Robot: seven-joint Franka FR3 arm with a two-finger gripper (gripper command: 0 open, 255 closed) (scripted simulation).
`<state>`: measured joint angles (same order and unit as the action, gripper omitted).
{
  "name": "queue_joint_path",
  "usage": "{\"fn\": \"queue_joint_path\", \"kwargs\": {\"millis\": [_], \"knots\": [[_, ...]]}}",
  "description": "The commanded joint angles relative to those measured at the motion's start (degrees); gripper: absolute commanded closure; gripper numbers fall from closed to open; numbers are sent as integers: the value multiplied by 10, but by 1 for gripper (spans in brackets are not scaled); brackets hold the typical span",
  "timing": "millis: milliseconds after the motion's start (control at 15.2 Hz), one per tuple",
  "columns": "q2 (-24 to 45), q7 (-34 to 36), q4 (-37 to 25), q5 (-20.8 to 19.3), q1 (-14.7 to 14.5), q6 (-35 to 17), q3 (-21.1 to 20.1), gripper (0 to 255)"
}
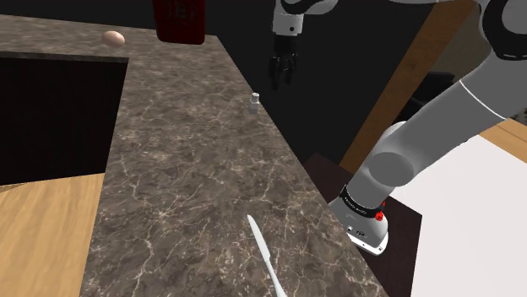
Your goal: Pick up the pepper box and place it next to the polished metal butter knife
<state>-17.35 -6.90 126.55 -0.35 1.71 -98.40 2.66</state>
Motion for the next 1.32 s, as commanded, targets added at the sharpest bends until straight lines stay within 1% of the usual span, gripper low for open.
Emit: {"fn": "queue_joint_path", "kwargs": {"millis": [0, 462, 858, 924, 1254], "knots": [[47, -8, -27, -4, 2, -17, 4, 0], [207, -35, -149, -11, 11, -44, 17, 0], [350, -56, -288, -12, 22, -40, 22, 0], [350, -56, -289, -12, 22, -39, 22, 0], [352, -56, -252, -12, 23, -78, 22, 0]]}}
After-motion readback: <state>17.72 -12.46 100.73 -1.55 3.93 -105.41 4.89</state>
